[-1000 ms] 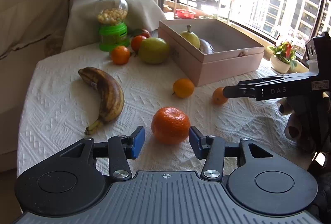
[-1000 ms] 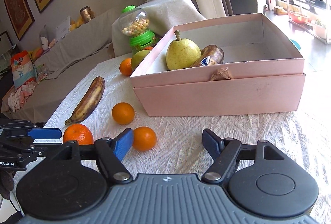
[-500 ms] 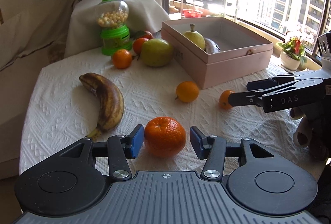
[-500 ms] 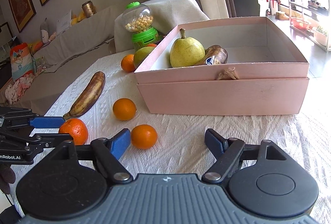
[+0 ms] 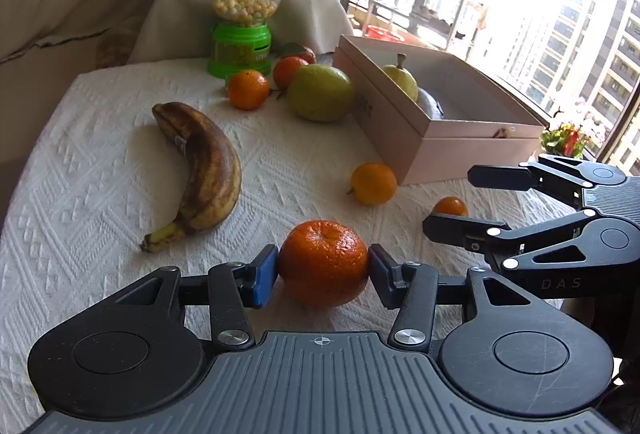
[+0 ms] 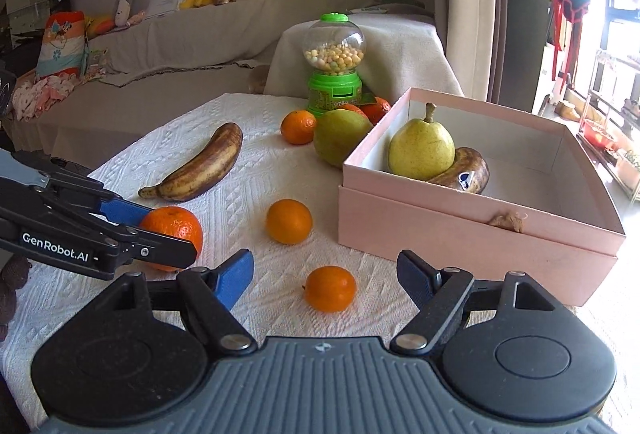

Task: Organize fruits
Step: 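Move right tool to the second brown banana and grasp it while left tool holds the orange, then lift the banana with the right tool and carry it over the box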

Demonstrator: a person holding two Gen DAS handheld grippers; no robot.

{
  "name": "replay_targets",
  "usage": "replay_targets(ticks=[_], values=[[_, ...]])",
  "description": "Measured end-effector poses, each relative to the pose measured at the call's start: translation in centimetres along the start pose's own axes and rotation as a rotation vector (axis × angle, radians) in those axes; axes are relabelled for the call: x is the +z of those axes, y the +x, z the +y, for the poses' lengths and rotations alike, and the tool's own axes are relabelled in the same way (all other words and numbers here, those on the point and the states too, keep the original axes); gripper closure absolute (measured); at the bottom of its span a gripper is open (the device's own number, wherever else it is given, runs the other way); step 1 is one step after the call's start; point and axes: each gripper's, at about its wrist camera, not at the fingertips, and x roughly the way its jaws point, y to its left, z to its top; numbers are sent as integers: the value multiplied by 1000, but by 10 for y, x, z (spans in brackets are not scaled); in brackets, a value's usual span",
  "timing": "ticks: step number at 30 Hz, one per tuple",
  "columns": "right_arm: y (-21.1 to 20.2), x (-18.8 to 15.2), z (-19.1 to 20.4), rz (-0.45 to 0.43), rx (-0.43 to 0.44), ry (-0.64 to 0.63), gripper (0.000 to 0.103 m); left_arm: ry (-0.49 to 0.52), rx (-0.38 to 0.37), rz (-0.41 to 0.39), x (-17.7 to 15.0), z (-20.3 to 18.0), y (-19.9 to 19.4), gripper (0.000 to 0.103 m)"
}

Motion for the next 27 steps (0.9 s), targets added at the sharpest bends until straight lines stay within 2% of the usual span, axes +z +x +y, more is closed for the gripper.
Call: replay_targets(ticks=[2,3,4,6,10,14,17,22,24,26,27], values=[[7,5,13,9,-4,-61,39,5,13,-17,-1,1,-5,49],[10,7,20,16,-13,-89,49,3,21,-27,-1,2,-9,49],[13,10,29,19,-17,-123,53,-3,24,-35,-1,4,-12,49],[16,18,42,14,6,-155,54,-29,30,-70,2,13,-23,49],[29,52,53,50,140,-103,53,-82,93,-159,4,35,-47,49],[65,92,58,132,185,70,42,-163,161,-201,2,69,-61,49],[108,115,64,204,151,181,40,-219,179,-217,-4,87,-68,49],[152,112,88,277,9,111,40,-253,177,-218,-13,102,-71,49],[155,104,90,286,27,113,40,-262,168,-215,-17,103,-70,49],[150,102,94,270,51,65,50,-272,153,-211,-18,104,-67,49],[145,101,94,274,82,44,60,-274,146,-208,-19,103,-66,49]])
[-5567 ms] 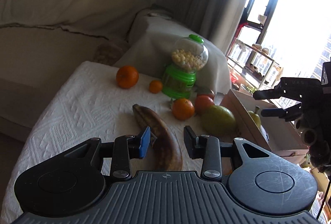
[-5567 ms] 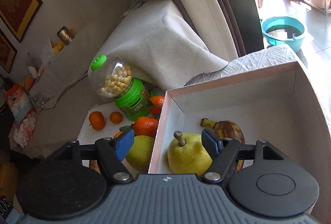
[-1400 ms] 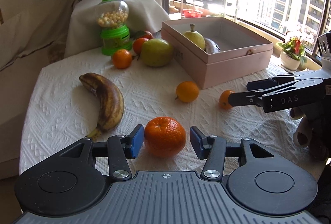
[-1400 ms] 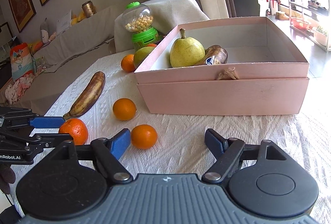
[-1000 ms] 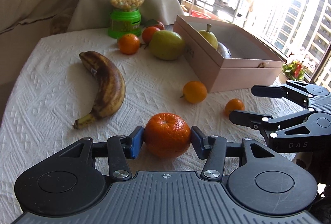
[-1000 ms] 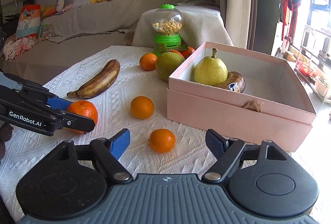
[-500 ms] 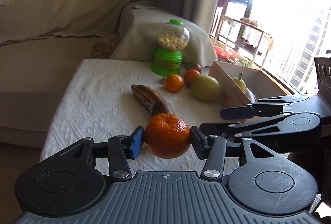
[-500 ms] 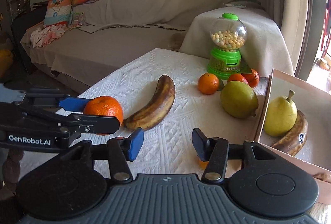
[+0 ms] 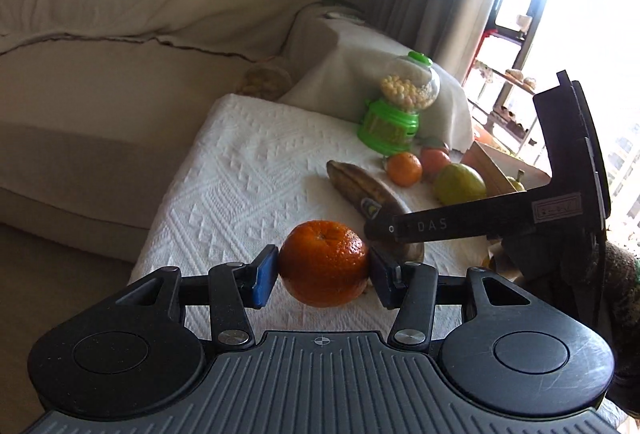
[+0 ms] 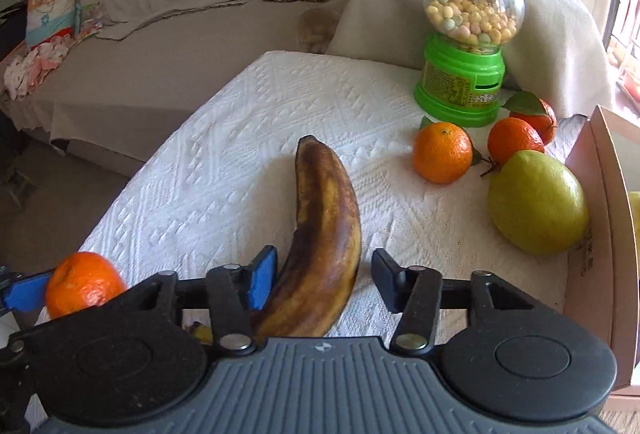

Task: Organize fruits
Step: 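Lift the banana with the right tool and carry it over the box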

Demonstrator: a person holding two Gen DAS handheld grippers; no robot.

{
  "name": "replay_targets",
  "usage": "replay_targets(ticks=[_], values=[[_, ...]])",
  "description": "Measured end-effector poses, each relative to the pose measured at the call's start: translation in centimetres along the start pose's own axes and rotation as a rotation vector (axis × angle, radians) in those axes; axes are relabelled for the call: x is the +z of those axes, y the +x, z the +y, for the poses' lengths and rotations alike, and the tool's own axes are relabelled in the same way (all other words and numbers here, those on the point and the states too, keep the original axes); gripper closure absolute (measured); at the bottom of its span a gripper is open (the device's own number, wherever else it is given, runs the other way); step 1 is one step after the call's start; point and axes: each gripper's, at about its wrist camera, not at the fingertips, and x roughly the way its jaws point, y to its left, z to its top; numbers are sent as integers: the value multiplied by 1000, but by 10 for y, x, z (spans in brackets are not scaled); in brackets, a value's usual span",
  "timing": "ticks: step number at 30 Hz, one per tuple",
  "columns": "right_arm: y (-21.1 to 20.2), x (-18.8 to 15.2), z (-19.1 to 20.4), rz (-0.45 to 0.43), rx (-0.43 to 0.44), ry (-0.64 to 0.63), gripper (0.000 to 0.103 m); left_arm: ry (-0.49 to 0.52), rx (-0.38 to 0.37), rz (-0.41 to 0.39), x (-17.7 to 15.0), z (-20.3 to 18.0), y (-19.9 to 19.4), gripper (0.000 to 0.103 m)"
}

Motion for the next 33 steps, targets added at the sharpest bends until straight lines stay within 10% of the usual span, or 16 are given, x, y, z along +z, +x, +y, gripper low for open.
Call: replay_targets(ticks=[10,25,33], values=[[-54,-44,-30,67,60,-81,67,50,-66,60,-10,-17,8,49],[-46,-60,-17,-71,-13,-168,66,138,-63,141,-25,-49,15,49],[-121,-78,-44,-206,52,-59,67,182,-122,115,-17,-80,-2,49]])
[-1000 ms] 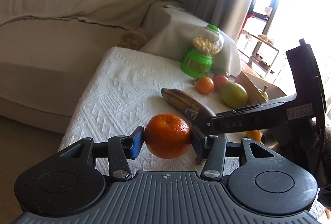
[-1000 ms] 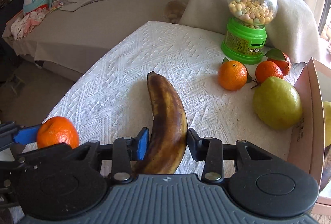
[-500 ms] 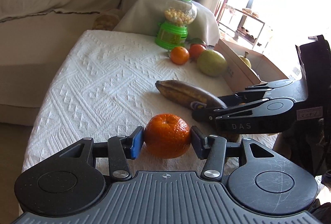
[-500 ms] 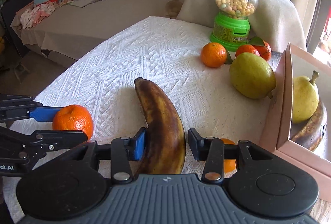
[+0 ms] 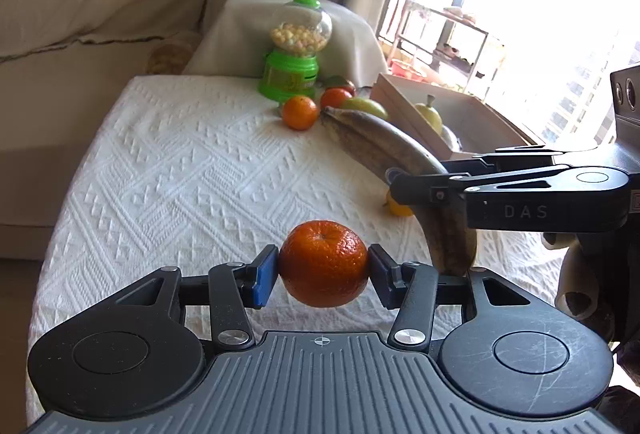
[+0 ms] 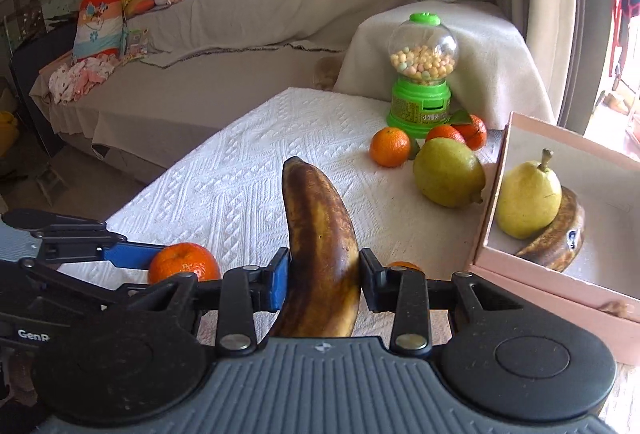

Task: Organize fruits
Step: 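Lift the banana with the right tool and carry it over the box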

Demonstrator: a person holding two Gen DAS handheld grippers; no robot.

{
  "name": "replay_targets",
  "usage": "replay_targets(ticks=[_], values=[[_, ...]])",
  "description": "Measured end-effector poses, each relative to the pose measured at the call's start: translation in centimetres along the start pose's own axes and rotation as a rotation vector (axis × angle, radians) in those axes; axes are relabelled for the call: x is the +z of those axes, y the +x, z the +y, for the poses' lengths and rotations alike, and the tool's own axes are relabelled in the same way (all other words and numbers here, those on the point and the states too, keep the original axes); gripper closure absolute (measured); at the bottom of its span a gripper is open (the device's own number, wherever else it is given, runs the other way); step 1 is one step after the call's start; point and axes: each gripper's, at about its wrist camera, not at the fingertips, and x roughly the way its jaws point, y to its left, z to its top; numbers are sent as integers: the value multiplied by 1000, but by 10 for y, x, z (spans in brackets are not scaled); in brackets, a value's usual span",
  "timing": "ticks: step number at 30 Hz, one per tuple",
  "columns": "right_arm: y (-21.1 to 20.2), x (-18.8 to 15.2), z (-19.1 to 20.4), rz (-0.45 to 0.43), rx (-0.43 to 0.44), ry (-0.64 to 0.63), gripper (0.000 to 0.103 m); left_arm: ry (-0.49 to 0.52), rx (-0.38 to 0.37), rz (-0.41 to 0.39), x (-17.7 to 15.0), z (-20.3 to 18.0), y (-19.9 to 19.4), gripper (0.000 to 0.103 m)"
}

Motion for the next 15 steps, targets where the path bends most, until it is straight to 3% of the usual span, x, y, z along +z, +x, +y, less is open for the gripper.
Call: replay_targets(ticks=[5,9,12,15], values=[[-93,28,-27,-205,-39,7,67,87,-92,-121,53,-41,-28,49],[-150,59,-55,-352,-228,-59,67,157,-170,-250,103,-80,-36,49],[-156,77,-83,-342,-368,-97,67,177,-203,-279,125,-101,-20,49],[-135,82,-120,-275,-454,-60,67,152,-247,-236,136,-113,11,49]])
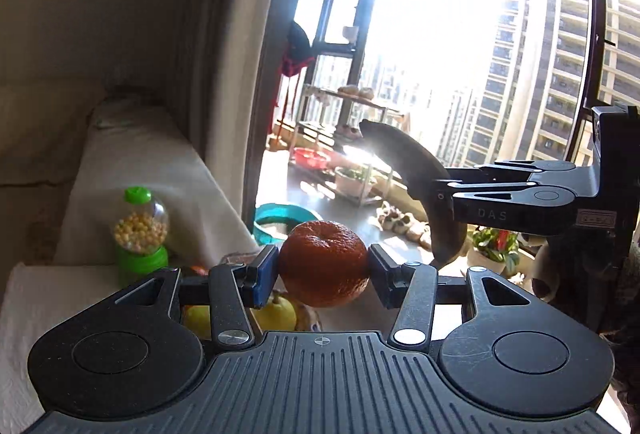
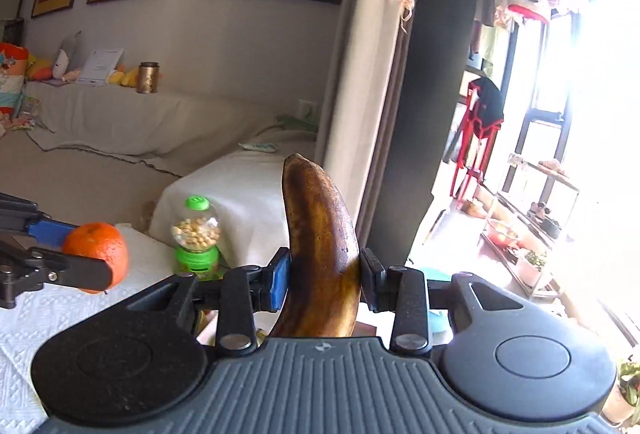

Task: Organize fruits
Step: 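Lift the banana with the right tool and carry it over the box, then lower the banana into the box beside the other banana and open right tool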

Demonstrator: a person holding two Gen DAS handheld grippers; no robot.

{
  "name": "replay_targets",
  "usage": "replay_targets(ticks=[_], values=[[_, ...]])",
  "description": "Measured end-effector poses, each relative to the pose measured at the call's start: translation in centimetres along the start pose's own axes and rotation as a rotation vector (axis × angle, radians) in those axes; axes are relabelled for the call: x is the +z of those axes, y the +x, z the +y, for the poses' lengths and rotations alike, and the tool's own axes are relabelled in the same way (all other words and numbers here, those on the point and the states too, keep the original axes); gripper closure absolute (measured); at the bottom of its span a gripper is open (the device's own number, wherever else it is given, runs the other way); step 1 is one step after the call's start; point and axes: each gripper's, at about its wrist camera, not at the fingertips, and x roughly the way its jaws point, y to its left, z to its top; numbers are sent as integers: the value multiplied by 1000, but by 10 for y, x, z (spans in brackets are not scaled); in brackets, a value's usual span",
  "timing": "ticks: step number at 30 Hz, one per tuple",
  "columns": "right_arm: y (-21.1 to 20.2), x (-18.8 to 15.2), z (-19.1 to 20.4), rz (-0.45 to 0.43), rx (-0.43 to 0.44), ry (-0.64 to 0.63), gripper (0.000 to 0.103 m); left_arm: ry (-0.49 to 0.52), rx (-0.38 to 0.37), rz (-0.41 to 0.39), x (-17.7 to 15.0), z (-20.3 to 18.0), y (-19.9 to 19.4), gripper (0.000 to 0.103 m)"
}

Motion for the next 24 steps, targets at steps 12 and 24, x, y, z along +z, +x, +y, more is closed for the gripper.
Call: replay_targets(ticks=[12,24], values=[[135,-77,-1,355,25,8,67,-68,7,141,-45,35,53,49],[160,-96,8,495,156,93,60,-123,31,181,-65,54,47,49]])
